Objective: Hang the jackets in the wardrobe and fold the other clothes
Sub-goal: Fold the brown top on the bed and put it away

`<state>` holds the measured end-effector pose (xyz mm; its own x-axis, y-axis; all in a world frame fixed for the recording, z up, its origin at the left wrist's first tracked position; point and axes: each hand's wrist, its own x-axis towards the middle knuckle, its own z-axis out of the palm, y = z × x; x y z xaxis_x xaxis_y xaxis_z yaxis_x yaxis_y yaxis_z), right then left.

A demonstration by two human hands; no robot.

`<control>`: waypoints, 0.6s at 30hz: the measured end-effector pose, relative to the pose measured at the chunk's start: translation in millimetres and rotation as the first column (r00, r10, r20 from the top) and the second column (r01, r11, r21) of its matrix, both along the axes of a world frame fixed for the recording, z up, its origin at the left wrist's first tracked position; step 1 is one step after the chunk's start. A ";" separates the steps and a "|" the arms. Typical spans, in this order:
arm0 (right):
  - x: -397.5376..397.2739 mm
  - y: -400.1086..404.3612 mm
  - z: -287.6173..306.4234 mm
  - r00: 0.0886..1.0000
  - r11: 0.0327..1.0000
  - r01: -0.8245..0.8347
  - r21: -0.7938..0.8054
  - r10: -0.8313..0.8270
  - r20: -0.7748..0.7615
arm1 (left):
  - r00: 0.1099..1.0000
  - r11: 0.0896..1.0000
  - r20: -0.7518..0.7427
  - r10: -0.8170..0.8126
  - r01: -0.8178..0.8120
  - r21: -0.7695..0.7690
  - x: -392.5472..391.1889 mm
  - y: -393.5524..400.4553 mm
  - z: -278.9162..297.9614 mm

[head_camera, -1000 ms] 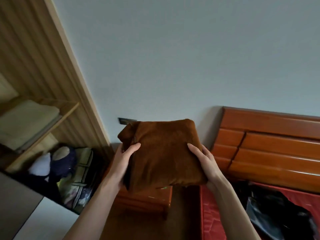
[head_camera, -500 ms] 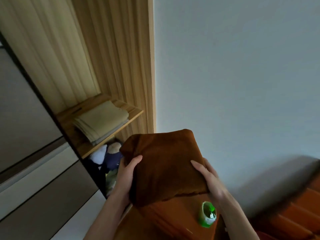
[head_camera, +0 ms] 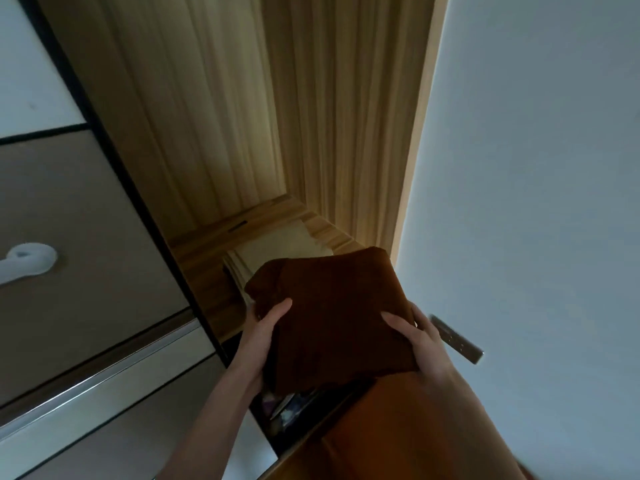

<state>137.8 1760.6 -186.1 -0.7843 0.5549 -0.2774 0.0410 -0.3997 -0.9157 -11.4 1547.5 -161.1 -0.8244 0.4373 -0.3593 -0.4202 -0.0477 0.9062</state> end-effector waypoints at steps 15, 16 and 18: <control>-202.2 69.1 8.8 0.969 0.969 -0.245 0.040 0.246 -0.023 | 0.931 0.948 -0.178 0.319 -0.318 0.035 -118.2 39.9 -8.0; -214.6 71.5 9.3 0.969 0.967 -0.247 0.063 0.248 -0.013 | 0.922 0.938 -0.176 0.345 -0.342 0.045 -125.5 41.8 -7.3; -239.3 76.6 9.8 0.969 0.963 -0.243 0.117 0.247 -0.019 | 0.905 0.922 -0.179 0.386 -0.382 0.060 -139.9 45.9 -9.2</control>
